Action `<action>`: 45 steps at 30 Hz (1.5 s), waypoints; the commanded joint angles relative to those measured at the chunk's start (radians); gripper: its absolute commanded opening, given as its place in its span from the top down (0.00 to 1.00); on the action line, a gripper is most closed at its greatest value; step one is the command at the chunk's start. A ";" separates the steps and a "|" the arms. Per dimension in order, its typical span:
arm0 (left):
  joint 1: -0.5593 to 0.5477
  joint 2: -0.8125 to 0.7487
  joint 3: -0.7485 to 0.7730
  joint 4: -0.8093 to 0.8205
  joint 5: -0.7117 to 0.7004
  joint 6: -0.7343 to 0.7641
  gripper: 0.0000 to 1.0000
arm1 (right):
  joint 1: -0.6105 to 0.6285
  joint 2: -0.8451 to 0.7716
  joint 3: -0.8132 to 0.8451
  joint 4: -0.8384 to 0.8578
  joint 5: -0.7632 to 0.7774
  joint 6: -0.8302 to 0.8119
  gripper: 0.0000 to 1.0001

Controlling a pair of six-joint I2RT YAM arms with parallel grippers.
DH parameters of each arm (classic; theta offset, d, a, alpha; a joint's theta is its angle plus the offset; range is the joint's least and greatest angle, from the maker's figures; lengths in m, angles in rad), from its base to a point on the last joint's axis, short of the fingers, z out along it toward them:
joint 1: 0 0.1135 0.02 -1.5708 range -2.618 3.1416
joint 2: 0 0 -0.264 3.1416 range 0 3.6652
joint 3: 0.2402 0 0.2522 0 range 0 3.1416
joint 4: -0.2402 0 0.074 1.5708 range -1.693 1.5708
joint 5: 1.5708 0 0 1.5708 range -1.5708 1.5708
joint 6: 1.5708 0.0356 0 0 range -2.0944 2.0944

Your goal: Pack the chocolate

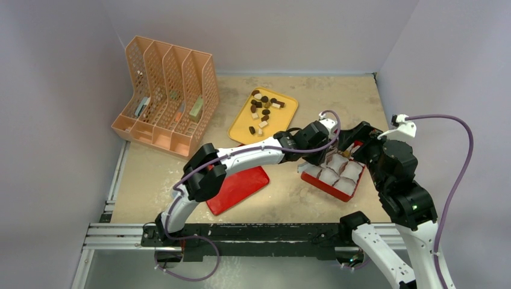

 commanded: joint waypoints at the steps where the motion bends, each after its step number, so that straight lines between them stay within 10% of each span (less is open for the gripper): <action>1: 0.013 -0.166 -0.008 0.021 -0.103 0.028 0.71 | 0.002 -0.008 0.007 0.034 0.018 0.005 0.03; 19: 0.236 -0.452 -0.297 -0.167 -0.319 0.004 0.71 | 0.003 0.005 0.004 0.045 0.005 0.007 0.03; 45: 0.277 -0.402 -0.343 -0.321 -0.333 0.007 0.66 | 0.002 0.017 -0.008 0.058 0.000 0.003 0.03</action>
